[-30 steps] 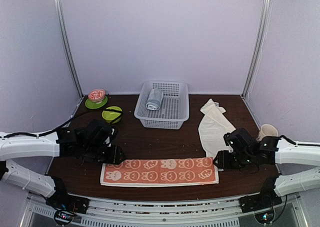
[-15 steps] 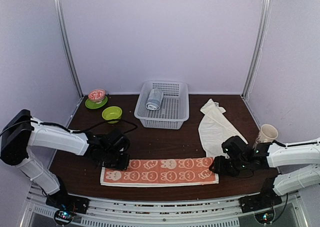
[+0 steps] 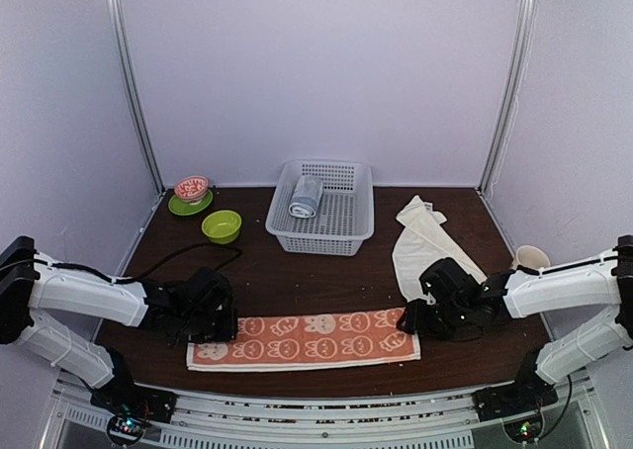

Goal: Roll the towels
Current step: Smooth out the towel at the center of the board, then pick up the towel from the center of the board.

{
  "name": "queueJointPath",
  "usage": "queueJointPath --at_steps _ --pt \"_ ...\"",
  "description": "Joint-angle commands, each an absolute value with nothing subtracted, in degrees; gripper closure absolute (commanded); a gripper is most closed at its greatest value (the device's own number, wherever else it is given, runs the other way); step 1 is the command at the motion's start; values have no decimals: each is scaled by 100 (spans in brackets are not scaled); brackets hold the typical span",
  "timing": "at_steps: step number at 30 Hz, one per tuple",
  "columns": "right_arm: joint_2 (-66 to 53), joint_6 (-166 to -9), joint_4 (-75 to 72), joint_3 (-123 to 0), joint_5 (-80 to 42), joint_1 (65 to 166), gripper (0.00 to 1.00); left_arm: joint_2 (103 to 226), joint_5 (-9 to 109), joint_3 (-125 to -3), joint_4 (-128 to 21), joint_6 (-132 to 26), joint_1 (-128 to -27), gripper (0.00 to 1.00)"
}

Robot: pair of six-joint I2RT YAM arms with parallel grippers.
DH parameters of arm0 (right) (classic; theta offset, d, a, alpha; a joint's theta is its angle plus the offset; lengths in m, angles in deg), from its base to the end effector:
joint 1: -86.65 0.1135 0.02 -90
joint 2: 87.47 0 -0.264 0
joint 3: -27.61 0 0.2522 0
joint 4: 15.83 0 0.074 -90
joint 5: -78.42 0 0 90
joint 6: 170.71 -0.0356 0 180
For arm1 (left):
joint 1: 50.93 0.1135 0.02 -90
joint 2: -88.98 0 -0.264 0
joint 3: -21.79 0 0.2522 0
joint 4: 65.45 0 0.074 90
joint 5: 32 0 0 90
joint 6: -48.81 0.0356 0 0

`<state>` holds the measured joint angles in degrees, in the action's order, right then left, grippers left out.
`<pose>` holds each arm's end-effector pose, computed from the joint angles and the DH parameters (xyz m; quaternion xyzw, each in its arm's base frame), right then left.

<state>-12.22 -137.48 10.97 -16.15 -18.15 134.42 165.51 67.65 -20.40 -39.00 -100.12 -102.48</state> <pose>0.1484 0.1696 0.1440 0.0597 0.9586 0.2495 0.1233 0.1415 -0.1686 0.1327 -0.0832 0.9609 -0.1600 0.2101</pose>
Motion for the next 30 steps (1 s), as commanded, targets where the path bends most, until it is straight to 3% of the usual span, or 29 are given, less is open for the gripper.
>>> queueJointPath --at_steps 1,11,23,30 --pt "-768 -13476 1151 -1978 -1946 13346 43 16578 6935 -1796 -3086 -10244 -10191 100" --pt "379 -12568 1270 -3088 -2118 12669 41 17074 6900 -2275 -3171 -10053 -10191 100" --pt "-1579 -12620 2400 -2416 -1979 12881 40 16616 7125 -2326 -2650 -9979 -10191 100" --pt "-1566 -13305 1790 -1851 -2195 13237 43 16598 7151 -2497 -2543 -9872 -10191 99"
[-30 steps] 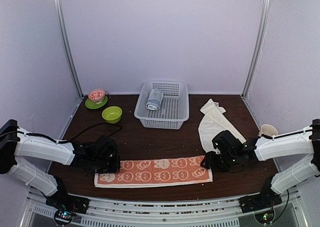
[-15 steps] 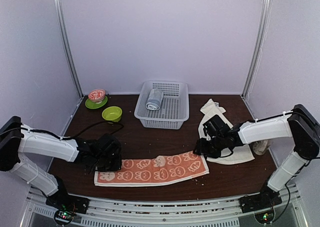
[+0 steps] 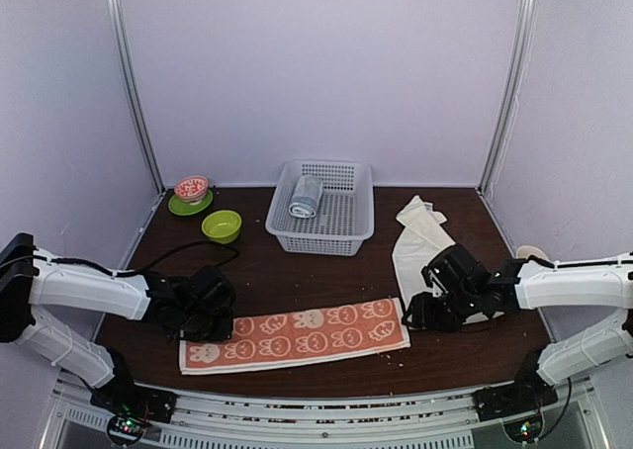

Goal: Roll the towels
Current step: Pick up the towel from the center of the board.

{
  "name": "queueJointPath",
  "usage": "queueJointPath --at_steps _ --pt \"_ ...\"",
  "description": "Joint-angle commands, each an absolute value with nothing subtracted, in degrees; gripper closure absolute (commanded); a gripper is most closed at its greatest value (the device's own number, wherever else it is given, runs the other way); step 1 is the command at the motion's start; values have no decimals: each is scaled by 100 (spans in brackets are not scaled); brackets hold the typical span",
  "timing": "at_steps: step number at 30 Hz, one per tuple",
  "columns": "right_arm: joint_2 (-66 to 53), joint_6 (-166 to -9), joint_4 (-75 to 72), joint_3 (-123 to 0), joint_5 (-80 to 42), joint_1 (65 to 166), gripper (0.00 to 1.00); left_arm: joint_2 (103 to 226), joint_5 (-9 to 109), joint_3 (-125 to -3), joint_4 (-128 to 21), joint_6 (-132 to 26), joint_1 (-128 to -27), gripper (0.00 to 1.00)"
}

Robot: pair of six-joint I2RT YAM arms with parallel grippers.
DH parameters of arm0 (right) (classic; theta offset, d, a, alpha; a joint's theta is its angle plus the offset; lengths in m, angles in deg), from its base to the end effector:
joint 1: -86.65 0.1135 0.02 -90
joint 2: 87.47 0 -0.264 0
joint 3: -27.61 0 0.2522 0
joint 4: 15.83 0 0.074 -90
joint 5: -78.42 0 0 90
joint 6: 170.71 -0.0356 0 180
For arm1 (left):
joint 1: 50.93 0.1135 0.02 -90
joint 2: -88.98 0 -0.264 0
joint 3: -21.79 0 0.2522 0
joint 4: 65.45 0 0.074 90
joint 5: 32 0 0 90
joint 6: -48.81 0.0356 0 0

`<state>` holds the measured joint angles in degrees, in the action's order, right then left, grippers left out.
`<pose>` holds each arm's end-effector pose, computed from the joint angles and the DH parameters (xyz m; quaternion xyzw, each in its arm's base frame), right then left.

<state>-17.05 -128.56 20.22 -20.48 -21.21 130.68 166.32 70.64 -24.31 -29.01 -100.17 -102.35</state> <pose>0.1555 0.1586 0.1735 0.0091 0.9590 0.2513 0.1308 0.1427 -0.1664 0.1397 -0.0855 0.9716 -0.0963 0.1985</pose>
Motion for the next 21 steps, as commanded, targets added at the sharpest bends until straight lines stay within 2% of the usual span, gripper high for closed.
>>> queueJointPath --at_steps 1,7,11,14,18,21 --pt "-1509 -13368 1719 -1853 -2165 13311 43 16574 7119 -2513 -2541 -9849 -10191 96" --pt "-1066 -13558 1807 -2066 -1851 13652 44 16213 7087 -2550 -2535 -9775 -10191 70" --pt "-815 -13589 1958 -2116 -1672 13719 45 16012 7062 -2530 -2534 -9743 -10191 58" --pt "-542 -13586 2263 -2241 -1550 13819 49 15859 7033 -2516 -2537 -9710 -10191 55" --pt "-194 -13685 2563 -2340 -1561 14034 56 15514 7058 -2505 -2526 -9660 -10190 54" --pt "77 -13789 2656 -2306 -1717 14132 66 15280 7193 -2502 -2483 -9629 -10191 54"
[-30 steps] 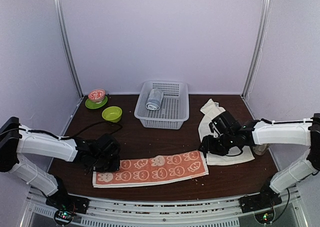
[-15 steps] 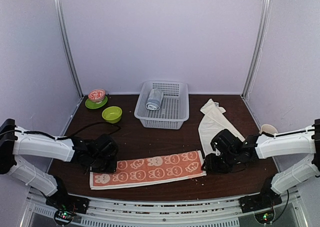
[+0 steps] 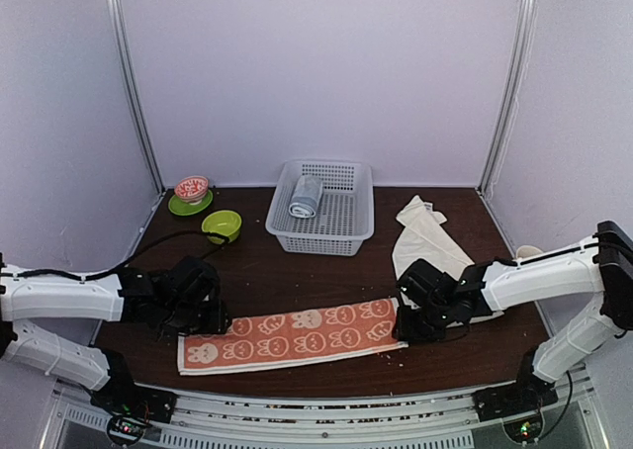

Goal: Roll the towels
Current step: Pick up the towel from the center of the board, then fold the towel at the center of the board.

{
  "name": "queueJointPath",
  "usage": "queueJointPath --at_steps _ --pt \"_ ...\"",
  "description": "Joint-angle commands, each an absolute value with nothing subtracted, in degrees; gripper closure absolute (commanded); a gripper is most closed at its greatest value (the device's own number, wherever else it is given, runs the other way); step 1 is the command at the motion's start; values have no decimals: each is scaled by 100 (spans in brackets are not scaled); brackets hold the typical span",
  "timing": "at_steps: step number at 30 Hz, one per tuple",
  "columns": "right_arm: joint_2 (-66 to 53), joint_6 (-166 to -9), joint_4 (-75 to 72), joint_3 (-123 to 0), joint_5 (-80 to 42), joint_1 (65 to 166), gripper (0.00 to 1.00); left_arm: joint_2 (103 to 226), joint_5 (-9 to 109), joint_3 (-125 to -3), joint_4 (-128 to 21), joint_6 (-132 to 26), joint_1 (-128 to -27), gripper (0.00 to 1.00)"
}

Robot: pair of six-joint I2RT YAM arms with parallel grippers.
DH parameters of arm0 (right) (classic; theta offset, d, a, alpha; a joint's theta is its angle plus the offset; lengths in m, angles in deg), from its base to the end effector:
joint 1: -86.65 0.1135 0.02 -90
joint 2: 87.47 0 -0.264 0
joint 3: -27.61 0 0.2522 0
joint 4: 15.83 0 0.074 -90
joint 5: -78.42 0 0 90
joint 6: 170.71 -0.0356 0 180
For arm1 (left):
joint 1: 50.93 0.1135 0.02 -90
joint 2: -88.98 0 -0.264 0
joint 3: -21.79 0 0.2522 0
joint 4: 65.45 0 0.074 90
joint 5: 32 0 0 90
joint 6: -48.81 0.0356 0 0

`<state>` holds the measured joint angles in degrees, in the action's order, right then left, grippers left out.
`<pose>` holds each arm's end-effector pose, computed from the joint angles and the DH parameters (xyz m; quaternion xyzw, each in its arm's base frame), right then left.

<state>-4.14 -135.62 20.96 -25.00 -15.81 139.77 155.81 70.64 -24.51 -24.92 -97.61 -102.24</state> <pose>0.1468 0.2000 0.1457 0.0081 0.9801 0.1790 0.0852 0.1342 -0.1551 0.1726 -0.0704 0.9602 -0.1377 0.2325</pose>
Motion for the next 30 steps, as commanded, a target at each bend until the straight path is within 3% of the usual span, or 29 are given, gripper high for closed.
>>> queueJointPath --at_steps 1,8,17,30 --pt "120 -13826 2646 -2268 -1762 14141 71 15214 7229 -2503 -2472 -9616 -10191 54" --pt "-14 -13949 2916 -2427 -1536 14159 100 15085 7223 -2377 -2591 -9494 -10191 54" --pt "-1222 -13743 3455 -2596 -446 13698 100 16108 6795 -2719 -3117 -9051 -10191 56" --pt "-2938 -12877 3548 -2395 -348 13183 100 17666 6279 -3856 -3431 -8847 -10191 59"
